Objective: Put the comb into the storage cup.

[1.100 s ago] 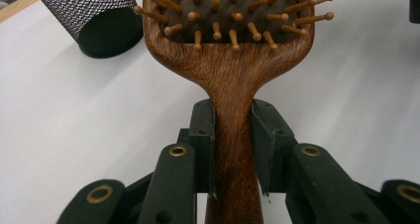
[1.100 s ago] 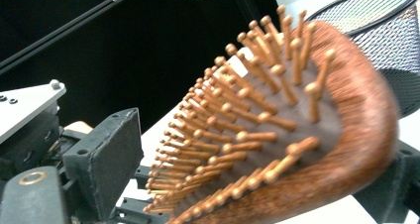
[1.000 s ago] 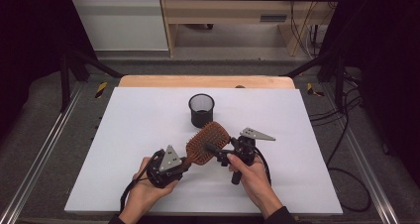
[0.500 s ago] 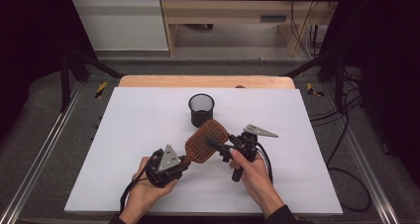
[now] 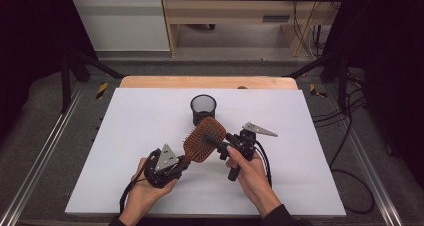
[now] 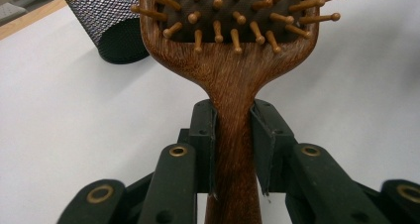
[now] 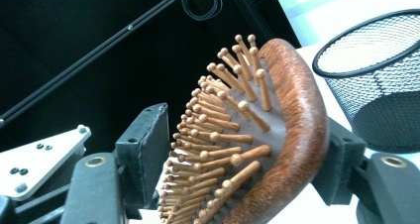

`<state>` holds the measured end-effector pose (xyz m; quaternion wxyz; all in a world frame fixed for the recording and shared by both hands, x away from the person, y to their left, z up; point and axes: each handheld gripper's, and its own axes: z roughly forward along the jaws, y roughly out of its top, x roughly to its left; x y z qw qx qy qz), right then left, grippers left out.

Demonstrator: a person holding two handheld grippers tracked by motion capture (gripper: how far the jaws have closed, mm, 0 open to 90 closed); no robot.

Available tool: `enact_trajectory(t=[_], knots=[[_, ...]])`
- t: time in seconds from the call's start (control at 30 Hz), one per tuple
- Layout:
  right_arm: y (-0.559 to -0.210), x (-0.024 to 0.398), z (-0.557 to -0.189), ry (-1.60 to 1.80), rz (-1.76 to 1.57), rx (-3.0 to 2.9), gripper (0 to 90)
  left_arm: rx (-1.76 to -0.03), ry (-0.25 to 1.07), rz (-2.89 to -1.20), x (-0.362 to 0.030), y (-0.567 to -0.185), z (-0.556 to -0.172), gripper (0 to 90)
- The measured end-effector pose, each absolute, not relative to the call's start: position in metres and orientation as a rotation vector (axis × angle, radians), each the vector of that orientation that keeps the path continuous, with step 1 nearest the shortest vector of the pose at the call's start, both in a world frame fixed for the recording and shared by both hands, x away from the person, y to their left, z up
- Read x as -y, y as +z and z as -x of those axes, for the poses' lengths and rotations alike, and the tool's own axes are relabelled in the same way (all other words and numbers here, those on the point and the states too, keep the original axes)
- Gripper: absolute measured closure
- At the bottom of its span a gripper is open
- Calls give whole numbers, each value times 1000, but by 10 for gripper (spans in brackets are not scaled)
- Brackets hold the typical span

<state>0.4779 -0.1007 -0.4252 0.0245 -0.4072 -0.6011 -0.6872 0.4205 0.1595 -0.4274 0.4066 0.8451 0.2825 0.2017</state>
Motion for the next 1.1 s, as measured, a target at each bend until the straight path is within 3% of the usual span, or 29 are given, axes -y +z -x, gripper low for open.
enact_trajectory(t=[0.8, 1.1], knots=[[-419, 91, -475, -2182, 1250, 1825, 397, -727, 496, -2102, -157, -427, -419, 728], [-415, 87, -471, -2192, 1261, 1812, 460, -740, 506, -2100, -157, -428, -419, 730]])
